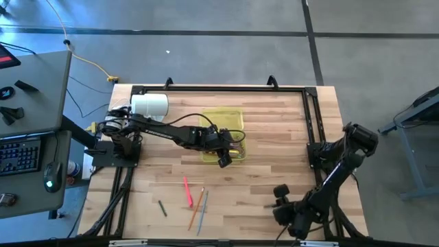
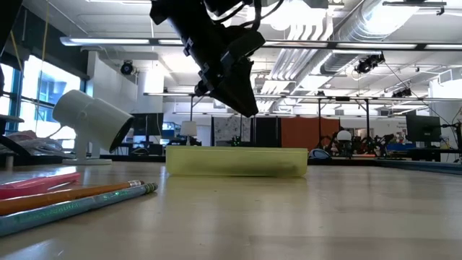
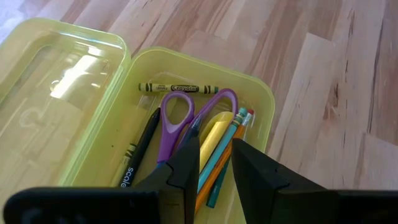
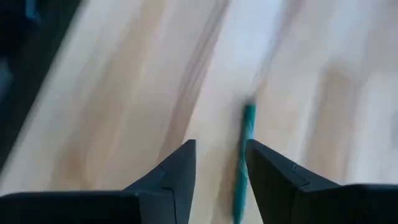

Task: Pick & place school supplies into a supply box
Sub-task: Put the dark green crayon into the supply box

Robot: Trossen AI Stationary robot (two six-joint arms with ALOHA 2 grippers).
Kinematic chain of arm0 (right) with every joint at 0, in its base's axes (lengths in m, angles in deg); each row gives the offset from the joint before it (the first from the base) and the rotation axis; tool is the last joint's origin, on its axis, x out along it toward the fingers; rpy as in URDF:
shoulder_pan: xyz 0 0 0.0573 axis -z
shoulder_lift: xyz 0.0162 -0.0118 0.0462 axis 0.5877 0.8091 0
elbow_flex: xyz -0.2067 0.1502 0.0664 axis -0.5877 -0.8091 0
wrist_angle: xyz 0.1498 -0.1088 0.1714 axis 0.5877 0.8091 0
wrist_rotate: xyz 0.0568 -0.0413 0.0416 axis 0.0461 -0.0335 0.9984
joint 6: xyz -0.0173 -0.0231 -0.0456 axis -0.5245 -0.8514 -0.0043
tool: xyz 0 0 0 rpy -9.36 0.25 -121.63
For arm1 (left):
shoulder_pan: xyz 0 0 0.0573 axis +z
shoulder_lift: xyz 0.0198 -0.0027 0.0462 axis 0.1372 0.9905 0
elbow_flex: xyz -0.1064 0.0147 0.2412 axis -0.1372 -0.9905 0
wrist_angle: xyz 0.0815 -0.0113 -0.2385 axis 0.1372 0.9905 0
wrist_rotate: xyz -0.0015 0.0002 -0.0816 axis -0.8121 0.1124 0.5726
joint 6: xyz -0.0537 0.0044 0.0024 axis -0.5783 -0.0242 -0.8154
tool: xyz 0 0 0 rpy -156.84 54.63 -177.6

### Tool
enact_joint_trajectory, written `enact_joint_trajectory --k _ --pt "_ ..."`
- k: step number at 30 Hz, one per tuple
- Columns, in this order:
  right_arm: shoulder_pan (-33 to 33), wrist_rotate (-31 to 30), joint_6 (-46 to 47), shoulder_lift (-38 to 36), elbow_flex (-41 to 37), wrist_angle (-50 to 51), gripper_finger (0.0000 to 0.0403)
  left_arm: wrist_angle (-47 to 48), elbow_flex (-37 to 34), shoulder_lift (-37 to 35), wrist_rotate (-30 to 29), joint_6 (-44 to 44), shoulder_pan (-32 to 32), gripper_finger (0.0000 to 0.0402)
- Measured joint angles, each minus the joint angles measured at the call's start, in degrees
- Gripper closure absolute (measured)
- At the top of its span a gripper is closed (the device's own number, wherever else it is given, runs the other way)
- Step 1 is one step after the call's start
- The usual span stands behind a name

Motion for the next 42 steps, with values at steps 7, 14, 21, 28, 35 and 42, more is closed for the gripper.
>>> enact_joint_trajectory --k 7,14,21,28,35,42 --pt "2.42 4.6 -0.26 1.57 0.12 1.59 0.0274 0.03 0.0 0.0 0.0 0.0 0.0 0.0275" --pt "6.91 -2.89 -4.74 2.88 0.15 4.92 0.0274 0.07 0.0 0.0 -0.02 0.0 0.0 0.0275" --pt "17.55 -3.17 -3.9 2.81 0.1 14.31 0.0274 0.07 0.0 0.0 0.02 0.0 0.0 0.0275" --pt "26.63 3.61 -7.22 2.1 -5.06 7.12 0.0274 0.04 0.0 0.0 1.0 -0.09 0.02 0.0275" --pt "31.7 10.53 -11.78 0.65 -9.86 0.37 0.0279 -0.08 0.0 0.0 2.09 -0.23 0.02 0.0275" --pt "32.24 11.27 -16.63 -2.37 -10.07 -1.56 0.0335 -0.43 0.0 0.0 2.1 -0.42 0.02 0.0275"
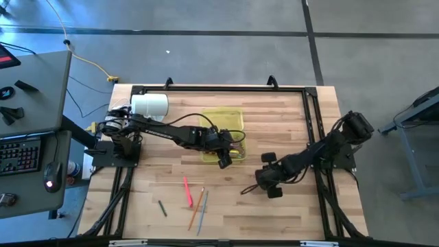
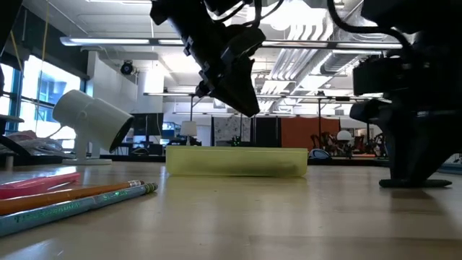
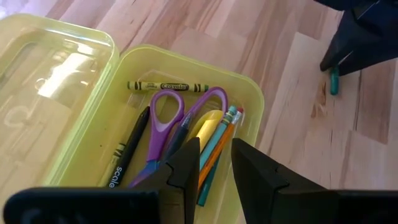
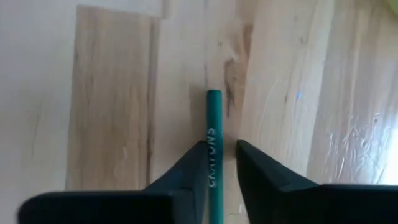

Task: Pick & place school supplies into a supply box
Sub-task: Put the dark green crayon into the supply box

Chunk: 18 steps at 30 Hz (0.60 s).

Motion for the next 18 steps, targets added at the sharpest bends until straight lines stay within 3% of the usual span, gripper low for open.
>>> enact_joint_trajectory --k 4,6,11,15,18 --pt "0.56 3.26 4.52 -0.2 -0.04 -1.25 0.0388 0.01 0.0 0.0 1.75 -3.27 0.0 0.0275" --pt "0.03 2.35 6.74 -0.16 0.01 -1.93 0.0394 1.82 0.5 -0.07 4.38 -4.82 0.0 0.0275" --pt "-0.55 1.39 9.71 -1.88 -0.05 -4.39 0.0392 17.98 7.32 -2.27 9.17 -4.72 0.0 0.0275" --pt "1.62 -9.38 7.7 -3.68 1.72 -10.96 0.0396 32.32 14.88 -2.79 6.94 -4.45 -0.02 0.0275" --pt "5.46 -11.21 -0.13 -3.35 3.68 -20.04 0.0393 40.84 20.8 -3.23 2.96 -4.29 -0.02 0.0275"
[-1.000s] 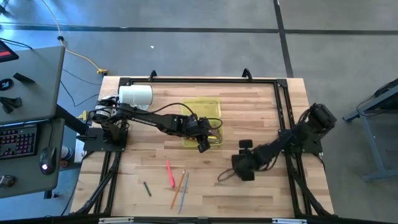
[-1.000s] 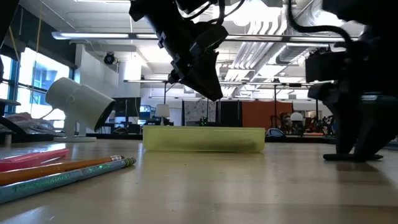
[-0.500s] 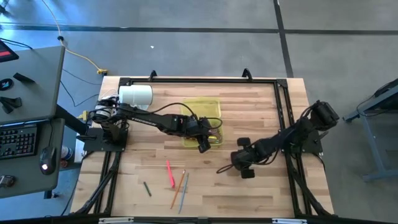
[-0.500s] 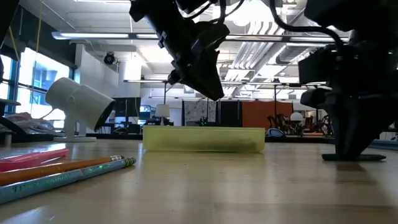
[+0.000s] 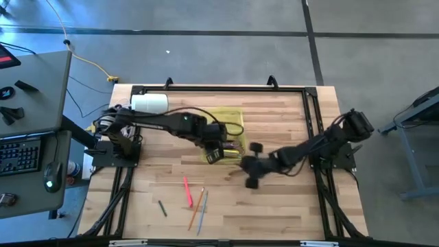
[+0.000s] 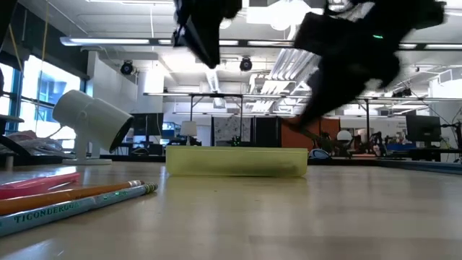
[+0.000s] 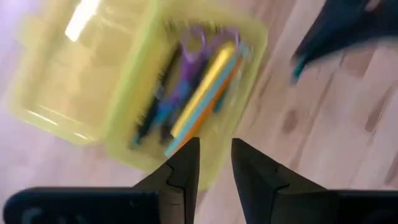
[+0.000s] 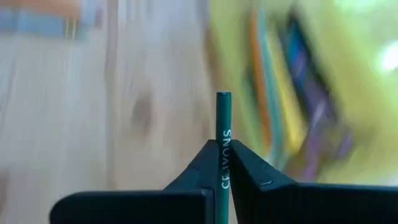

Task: Pick & place school supplies into a supply box
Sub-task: Put the dark green crayon into the supply box, then put the light blue pencil into the supply box

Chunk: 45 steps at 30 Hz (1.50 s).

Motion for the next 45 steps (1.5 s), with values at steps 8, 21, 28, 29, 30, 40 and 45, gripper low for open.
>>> enact_joint_trajectory --k 8,21,28,29,30,40,45 --pt "11.45 -0.29 -11.31 2.97 7.23 -6.05 0.0394 12.38 10.31 -0.13 -0.56 0.77 -0.02 0.0275" --pt "18.61 7.38 -9.77 11.04 7.49 -2.66 0.0391 28.5 9.92 -2.67 -21.42 -13.1 -7.98 0.0275" --pt "20.0 9.57 -14.91 11.05 7.51 -3.26 0.0391 29.06 4.41 -5.83 -28.5 -22.44 -14.64 0.0275" --pt "20.37 10.9 -15.45 11.05 7.51 -3.28 0.0391 28.68 2.8 -6.86 -28.67 -24.13 -15.48 0.0275" --pt "20.72 11.84 -15.96 11.05 7.51 -3.28 0.0391 28.68 0.78 -8.07 -28.62 -26.36 -16.7 0.0275" --pt "22.8 12.99 -15.91 10.96 7.51 -2.83 0.0345 21.68 -17.23 -11.73 -21.94 -58.82 -28.35 0.0275" --pt "22.97 13.01 -15.73 10.94 7.51 -2.71 0.0291 5.05 -24.43 -10.61 -18.76 -65.23 -33.26 0.0275"
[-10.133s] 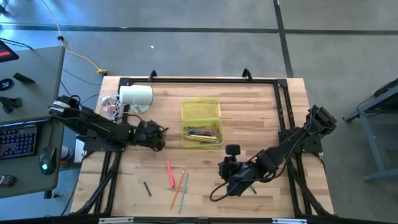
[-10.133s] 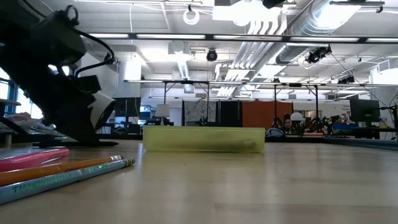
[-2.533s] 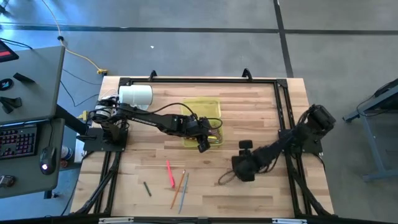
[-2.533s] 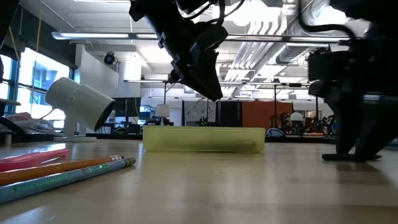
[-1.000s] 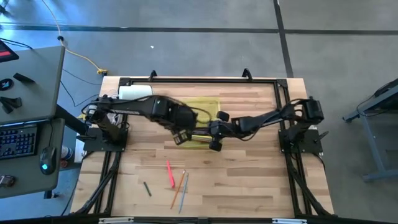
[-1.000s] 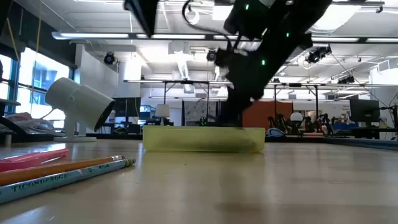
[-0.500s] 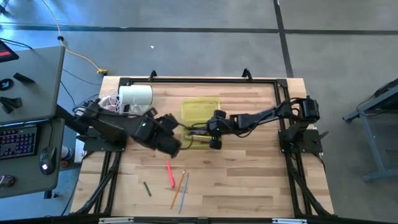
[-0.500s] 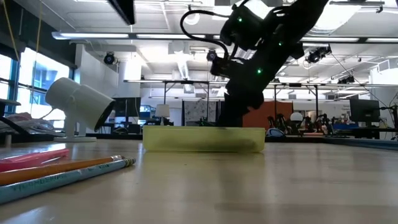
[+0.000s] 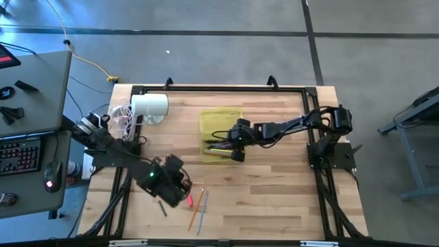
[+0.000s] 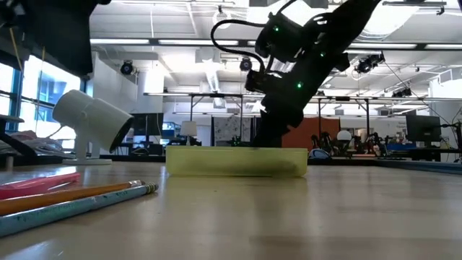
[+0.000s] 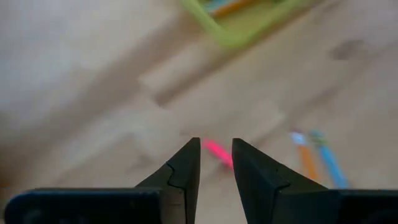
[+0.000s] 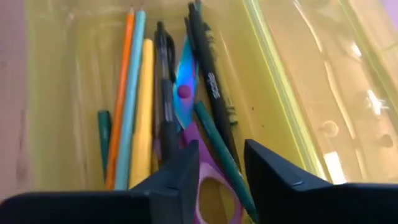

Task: Pick & place school supplies into a supply box
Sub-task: Put the light blue pencil into the supply box

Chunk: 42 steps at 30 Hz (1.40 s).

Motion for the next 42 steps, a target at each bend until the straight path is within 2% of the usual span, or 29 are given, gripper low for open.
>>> enact_joint_trajectory --k 3,5,8,12,17,21,24,28,35,42 --pt "-0.38 -0.09 0.26 -0.02 0.0 -1.48 0.0271 -11.24 -3.12 -0.1 -1.69 -3.17 -1.06 0.0275" --pt "-0.99 -0.47 2.99 -0.05 0.0 -4.27 0.0263 -16.75 -4.5 0.15 -0.67 -4.64 -1.04 0.0275" --pt "-2.48 -0.98 5.44 -0.84 0.0 -8.86 0.0259 -23.69 -5.28 0.07 3.2 -1.21 -1.18 0.0275" --pt "-5.54 -2.96 3.0 -2.92 0.0 -13.07 0.0262 -26.9 -5.59 0.5 4.38 4.55 -1.3 0.0275" --pt "-10.46 -4.52 2.64 -6.22 0.02 -14.03 0.0271 -28.86 -5.57 1.42 5.81 6.98 -1.21 0.0275" --pt "-15.44 -1.54 2.66 -7.59 0.0 -12.74 0.0278 -29.4 -5.57 3.33 7.18 10.75 -1.23 0.0275" --pt "-19.39 1.54 3.78 -7.72 0.0 -12.59 0.0283 -29.67 -5.59 5.21 9.74 11.1 -1.23 0.0275" --pt "-24.24 2.42 2.96 -7.72 0.0 -12.42 0.0286 -30.18 -5.53 7.82 15.33 11.15 -1.08 0.0275" --pt "-29.24 -3.7 0.76 -7.72 0.0 -11.47 0.0284 -28.34 -5.55 10.61 24.84 -2.57 0.84 0.0275" --pt "-29.86 -5.14 0.53 -7.72 0.0 -9.12 0.0284 -28.67 -5.53 10.54 21.64 -5.76 1.48 0.0275"
